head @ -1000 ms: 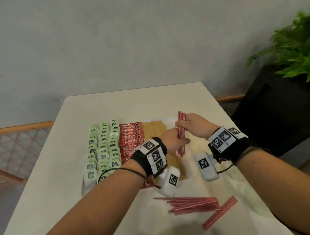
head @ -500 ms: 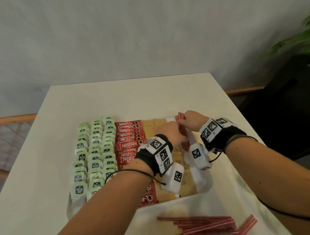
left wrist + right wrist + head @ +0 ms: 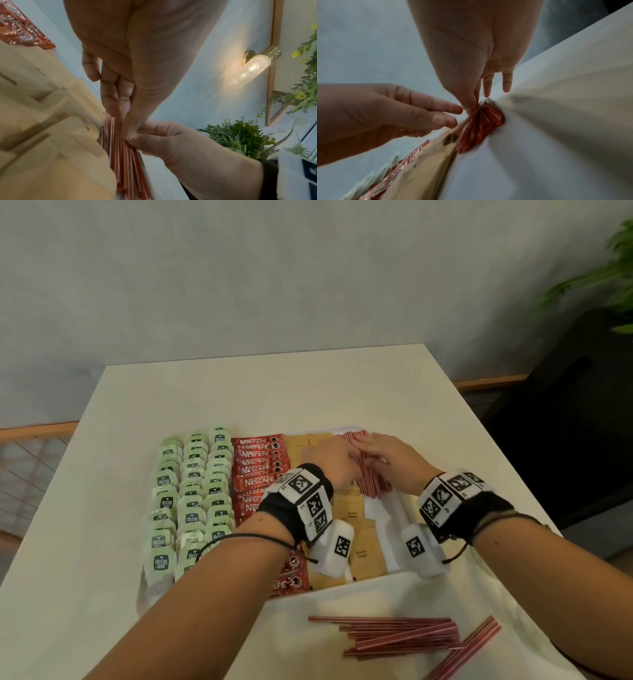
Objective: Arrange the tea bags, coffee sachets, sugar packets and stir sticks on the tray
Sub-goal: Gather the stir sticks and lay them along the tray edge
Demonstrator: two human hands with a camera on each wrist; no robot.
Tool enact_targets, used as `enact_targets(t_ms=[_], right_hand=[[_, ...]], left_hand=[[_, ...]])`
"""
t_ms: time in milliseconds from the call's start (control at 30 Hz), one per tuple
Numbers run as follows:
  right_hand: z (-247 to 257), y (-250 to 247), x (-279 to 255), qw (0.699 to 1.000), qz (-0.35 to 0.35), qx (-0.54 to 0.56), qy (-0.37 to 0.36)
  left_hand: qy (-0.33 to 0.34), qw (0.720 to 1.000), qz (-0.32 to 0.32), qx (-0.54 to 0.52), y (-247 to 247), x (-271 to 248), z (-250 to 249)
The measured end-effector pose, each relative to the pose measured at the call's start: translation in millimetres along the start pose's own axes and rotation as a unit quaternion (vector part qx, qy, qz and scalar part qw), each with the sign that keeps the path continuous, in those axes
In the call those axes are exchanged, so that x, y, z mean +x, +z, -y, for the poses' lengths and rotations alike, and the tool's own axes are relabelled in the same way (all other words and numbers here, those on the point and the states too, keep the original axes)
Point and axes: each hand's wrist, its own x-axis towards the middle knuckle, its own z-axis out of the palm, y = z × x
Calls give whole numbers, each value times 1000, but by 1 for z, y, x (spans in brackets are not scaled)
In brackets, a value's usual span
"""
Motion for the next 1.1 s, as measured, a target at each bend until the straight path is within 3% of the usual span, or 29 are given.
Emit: enact_targets(t_ms=[133,233,300,400,567,867,1100], right_hand=[[6,-13,-9,999,11,45,21],[12,-14,-10,992,118,-30,37],[14,-15,-10,991,127,-34,40],[14,-23,-18,994,105,-12,38],[10,-16,-29,982,178,-55,31],[0,-19,-30,984,173,-47,14],[3,-20,-25,987,144,-65,24]], left_hand=[[25,996,-41,80,-9,-8,-3],[26,989,35,142,-9,-9,-7],[5,982,76,170,-4,-5,-5],[3,979,82,189,6,-1,-2],[29,976,87,196,15,2,-10],[38,969,111,219,17,14,-10],[47,979,58,191,17,8,-6]])
